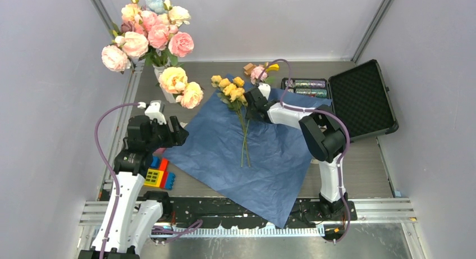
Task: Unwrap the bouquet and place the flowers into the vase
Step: Pick up the fake flower from the wrapping paper.
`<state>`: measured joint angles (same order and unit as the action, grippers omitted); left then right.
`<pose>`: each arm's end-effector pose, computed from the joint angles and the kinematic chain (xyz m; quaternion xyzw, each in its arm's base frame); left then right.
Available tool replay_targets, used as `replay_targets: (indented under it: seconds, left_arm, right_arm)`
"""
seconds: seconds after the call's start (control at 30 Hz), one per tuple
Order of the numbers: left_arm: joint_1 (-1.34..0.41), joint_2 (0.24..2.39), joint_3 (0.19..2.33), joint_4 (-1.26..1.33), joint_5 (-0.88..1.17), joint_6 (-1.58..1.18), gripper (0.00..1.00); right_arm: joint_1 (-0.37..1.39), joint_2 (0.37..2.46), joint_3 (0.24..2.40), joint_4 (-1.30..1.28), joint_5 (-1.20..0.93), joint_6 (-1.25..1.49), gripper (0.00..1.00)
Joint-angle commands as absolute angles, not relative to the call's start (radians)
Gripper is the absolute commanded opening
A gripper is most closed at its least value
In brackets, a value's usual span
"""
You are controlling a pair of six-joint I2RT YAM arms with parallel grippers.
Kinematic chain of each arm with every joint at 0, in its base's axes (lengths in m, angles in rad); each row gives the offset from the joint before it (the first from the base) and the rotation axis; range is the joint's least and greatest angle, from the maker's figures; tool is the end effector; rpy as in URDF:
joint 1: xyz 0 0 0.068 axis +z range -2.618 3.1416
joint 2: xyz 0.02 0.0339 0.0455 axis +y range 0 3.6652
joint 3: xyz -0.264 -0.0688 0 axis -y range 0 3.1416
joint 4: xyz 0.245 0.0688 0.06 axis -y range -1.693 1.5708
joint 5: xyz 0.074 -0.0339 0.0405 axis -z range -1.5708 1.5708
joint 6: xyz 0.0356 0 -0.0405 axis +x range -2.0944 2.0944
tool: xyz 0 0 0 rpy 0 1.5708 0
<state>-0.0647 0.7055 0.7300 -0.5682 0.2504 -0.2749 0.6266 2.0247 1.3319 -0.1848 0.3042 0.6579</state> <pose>0.1544 -0.0188 0.2945 -0.0297 0.8659 -0.1896 0.4620 0.3558 0.2444 0.1574 0.0660 0.9288 0.0870 0.3542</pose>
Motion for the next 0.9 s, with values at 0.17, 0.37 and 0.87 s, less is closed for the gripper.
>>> replay_targets:
  seconds: [0.17,0.37,0.87]
  left_arm:
    - [-0.07,0.697,0.758,-0.566,0.249,-0.256,0.69]
    - [-0.068,0.68,0.758,-0.567,0.245,-0.267,0.69]
    - [-0.068,0.674,1.093,-0.799,0.129,-0.298,0.71]
  right_arm:
    - [0.673,2.104,1.449,-0.288,0.505,0.602,0.29]
    - [0.673,2.025,1.398,-0.245,0.524,0.641,0.09]
    - [0.672,1.556,1.126,-0.06,0.525,0.662,0.0]
